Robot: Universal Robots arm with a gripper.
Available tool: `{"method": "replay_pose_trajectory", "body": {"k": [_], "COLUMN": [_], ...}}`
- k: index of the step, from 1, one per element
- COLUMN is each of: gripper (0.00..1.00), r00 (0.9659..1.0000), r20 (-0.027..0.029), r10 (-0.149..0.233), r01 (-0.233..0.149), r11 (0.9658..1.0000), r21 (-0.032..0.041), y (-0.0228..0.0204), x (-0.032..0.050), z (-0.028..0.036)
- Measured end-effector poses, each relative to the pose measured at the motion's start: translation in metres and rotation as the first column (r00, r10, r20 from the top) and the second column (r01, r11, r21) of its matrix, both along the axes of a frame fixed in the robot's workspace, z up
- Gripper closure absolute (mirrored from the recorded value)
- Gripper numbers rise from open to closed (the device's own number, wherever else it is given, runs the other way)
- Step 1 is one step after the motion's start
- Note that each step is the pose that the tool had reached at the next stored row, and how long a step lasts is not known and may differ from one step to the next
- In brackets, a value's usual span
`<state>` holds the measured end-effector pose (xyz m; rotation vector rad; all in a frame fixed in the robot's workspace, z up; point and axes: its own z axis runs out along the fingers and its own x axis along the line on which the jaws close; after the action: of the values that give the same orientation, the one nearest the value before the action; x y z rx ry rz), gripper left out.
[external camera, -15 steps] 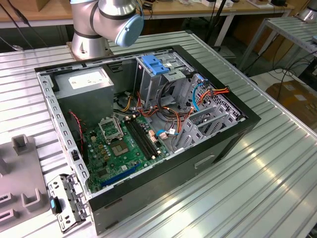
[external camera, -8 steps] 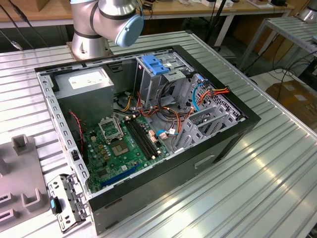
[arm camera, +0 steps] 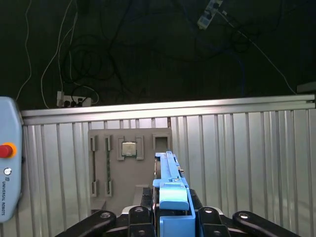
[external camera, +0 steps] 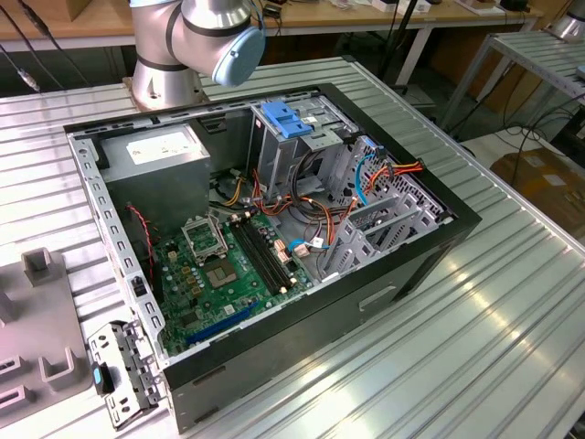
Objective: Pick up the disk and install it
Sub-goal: 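Pick up the disk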
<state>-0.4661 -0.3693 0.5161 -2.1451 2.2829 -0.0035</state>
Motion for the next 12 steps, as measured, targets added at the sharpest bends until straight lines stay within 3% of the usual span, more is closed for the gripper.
{"method": "replay_pose_trajectory", "body": {"k": [3,12], "gripper": [0.63,0.63], "r00": [1.0,1.0], "r20": [-0.0003,-0.0002], "r10": [0.0,0.0], "r01": [0.0,0.0], "r11": [1.0,1.0], "r21": [-0.0001,0.0], "y": [0.0,0.0], "x": [0.0,0.0], "z": [0.0048,0.0053]}}
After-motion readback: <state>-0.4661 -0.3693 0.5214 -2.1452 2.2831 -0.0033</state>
